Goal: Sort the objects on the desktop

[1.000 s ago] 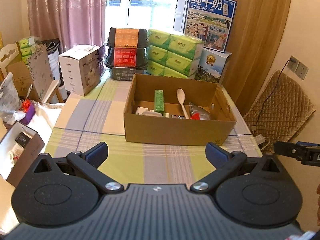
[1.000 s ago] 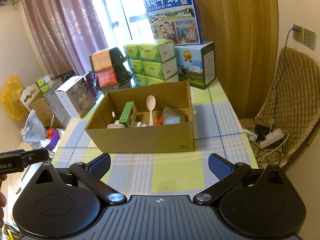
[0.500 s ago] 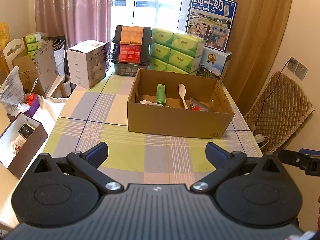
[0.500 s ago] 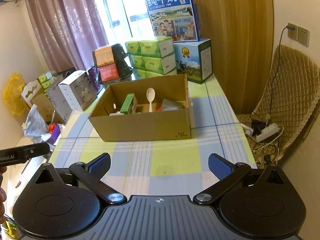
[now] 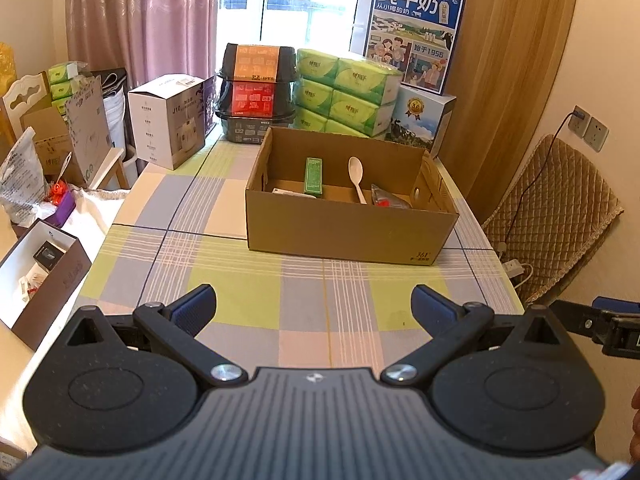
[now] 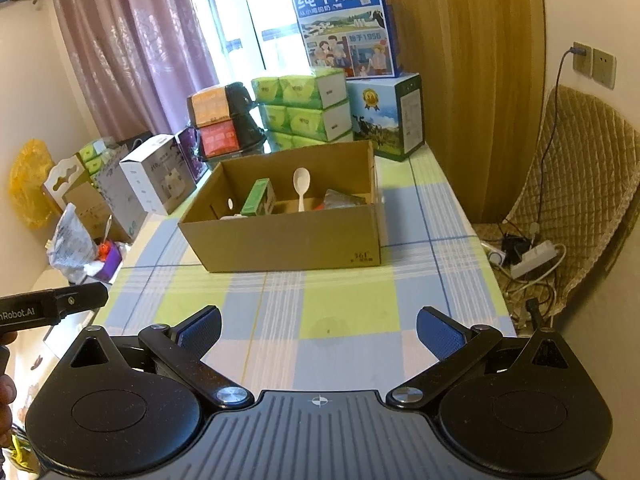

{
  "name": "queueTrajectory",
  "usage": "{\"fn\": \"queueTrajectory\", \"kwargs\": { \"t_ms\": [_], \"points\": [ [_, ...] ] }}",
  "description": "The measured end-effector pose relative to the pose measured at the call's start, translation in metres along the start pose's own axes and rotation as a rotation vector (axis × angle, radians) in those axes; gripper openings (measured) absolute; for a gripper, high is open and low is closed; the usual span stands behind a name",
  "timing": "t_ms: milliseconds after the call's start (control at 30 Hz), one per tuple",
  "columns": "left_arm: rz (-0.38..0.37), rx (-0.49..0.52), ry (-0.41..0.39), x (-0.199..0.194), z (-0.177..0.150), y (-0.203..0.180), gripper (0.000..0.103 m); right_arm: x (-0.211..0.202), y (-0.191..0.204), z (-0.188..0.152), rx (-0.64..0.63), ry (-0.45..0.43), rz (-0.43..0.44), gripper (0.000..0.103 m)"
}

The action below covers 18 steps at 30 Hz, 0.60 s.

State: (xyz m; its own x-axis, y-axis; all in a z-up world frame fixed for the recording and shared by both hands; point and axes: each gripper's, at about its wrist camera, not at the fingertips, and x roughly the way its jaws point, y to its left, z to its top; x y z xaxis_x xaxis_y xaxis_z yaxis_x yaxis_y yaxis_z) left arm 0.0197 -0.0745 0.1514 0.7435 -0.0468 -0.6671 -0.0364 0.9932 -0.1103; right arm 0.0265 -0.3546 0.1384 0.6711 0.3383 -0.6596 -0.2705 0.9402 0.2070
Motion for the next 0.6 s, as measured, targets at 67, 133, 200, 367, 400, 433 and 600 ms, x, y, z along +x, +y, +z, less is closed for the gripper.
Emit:
{"fn": "queueTrajectory", "kwargs": {
  "t_ms": [67, 133, 200, 367, 400, 433, 600],
  "points": [
    [0.000, 0.002, -0.001, 0.0003, -0.0005, -0.0005, 0.102, 0.0001, -0.0012, -0.0011, 0.004, 0.002, 0.001, 0.101],
    [-0.001, 0.003, -0.001, 0.0003, -0.0012, -0.0008, 0.102, -0.0004, -0.0018, -0.0021, 0.006, 0.002, 0.002, 0.101],
    [-0.001, 0.005, 0.000, 0.0006, -0.0026, -0.0022, 0.102, -0.0013, -0.0029, -0.0031, 0.007, 0.000, -0.001, 0.101],
    [-0.001, 0.005, 0.006, 0.0026, -0.0051, -0.0043, 0.102, -0.0026, -0.0056, -0.0052, 0.004, -0.005, -0.013, 0.101],
    [0.000, 0.007, 0.007, 0.0030, -0.0056, -0.0048, 0.102, -0.0027, -0.0057, -0.0055, 0.005, -0.005, -0.012, 0.101],
    [0.000, 0.008, 0.008, 0.0032, -0.0064, -0.0050, 0.102, -0.0027, -0.0057, -0.0053, 0.005, -0.005, -0.012, 0.101],
    [0.000, 0.010, 0.012, 0.0049, -0.0091, -0.0067, 0.102, -0.0036, -0.0063, -0.0066, -0.006, -0.009, -0.018, 0.101]
  ]
}}
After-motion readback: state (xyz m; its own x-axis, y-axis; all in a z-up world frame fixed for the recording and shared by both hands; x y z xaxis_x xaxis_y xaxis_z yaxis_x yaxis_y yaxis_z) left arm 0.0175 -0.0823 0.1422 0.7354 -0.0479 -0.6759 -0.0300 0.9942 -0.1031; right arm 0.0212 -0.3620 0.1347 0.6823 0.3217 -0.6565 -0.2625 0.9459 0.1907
